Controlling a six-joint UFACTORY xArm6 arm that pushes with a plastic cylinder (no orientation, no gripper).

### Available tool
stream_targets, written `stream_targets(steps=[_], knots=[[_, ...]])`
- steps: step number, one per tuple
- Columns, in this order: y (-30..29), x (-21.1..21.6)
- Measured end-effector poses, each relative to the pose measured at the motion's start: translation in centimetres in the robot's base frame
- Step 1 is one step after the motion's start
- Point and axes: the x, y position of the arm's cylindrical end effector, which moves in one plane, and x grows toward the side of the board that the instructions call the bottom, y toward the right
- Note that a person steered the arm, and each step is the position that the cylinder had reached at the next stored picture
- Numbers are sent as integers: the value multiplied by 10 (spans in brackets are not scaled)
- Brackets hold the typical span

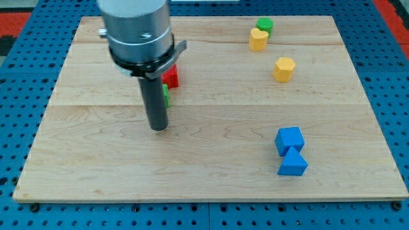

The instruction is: Slide the red star to the bottom left of the red circle

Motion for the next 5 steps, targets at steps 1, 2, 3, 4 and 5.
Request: stream_targets(steps=[1,2,3,4,5], knots=[[20,-1],[98,-47],[93,-104],[84,-116],[59,-115]])
